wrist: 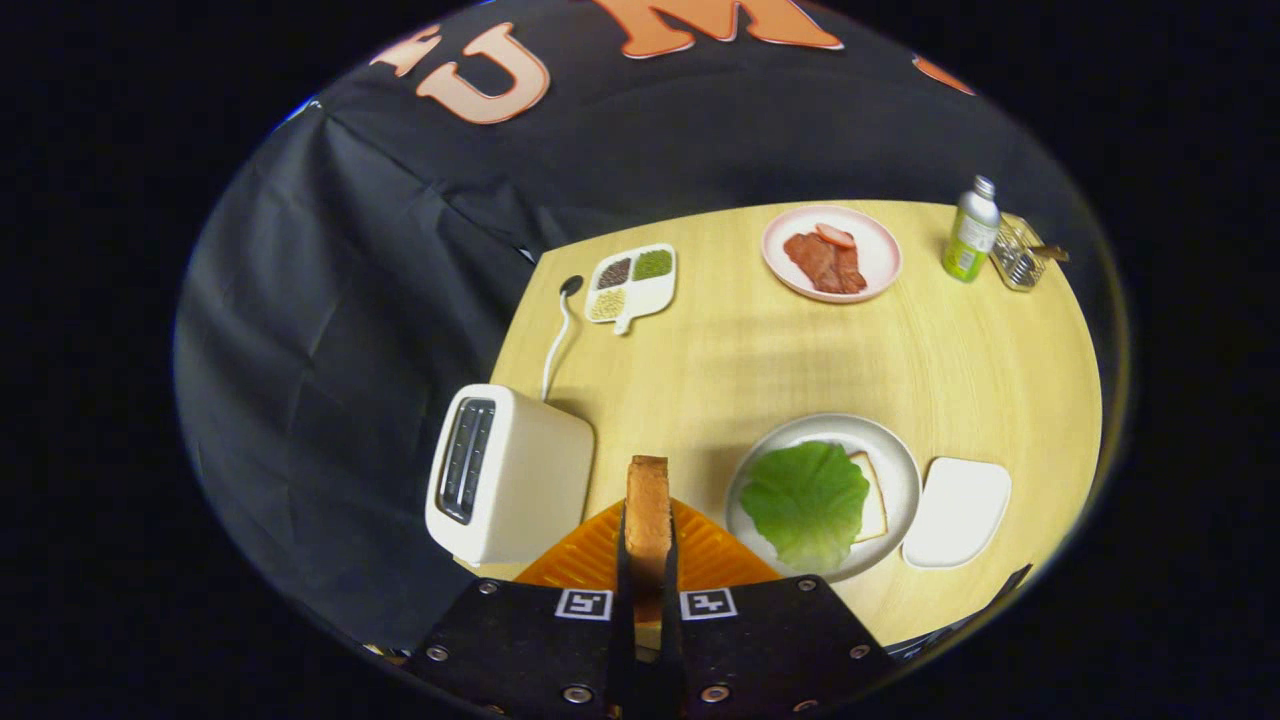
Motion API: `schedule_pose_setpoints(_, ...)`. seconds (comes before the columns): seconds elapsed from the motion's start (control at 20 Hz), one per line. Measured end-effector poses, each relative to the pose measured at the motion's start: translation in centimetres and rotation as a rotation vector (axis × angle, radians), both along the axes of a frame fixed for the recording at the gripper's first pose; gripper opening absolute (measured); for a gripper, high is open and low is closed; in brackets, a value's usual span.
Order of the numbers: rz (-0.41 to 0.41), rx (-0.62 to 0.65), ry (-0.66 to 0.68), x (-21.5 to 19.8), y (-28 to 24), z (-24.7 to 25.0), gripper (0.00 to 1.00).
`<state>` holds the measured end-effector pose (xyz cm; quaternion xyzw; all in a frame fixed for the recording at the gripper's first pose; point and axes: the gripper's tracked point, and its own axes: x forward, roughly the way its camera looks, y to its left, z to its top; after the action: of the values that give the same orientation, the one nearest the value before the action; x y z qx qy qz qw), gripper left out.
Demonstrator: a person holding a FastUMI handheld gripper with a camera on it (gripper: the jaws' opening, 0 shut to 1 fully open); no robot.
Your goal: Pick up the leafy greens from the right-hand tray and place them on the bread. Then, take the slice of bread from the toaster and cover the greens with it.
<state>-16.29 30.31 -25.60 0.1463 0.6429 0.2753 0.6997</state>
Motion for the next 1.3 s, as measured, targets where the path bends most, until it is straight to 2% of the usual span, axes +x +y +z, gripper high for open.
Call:
schedule_pose_setpoints(0.3, -0.032, 0.025, 0.062, -1.0, -4.2, -5.0, 0.1)
schedule_pose_setpoints(0.45, -0.029, 0.073, 0.114, -1.7, -4.7, -7.2, 0.1)
schedule_pose_setpoints(0.75, -0.053, 0.159, 0.106, -0.5, -4.5, -9.6, 0.1)
schedule_pose_setpoints(1.1, -0.025, 0.104, 0.042, 0.6, -6.6, -13.1, 0.12)
schedule_pose_setpoints(1.3, -0.037, 0.087, 0.033, 1.3, -7.4, -13.5, 0.21)
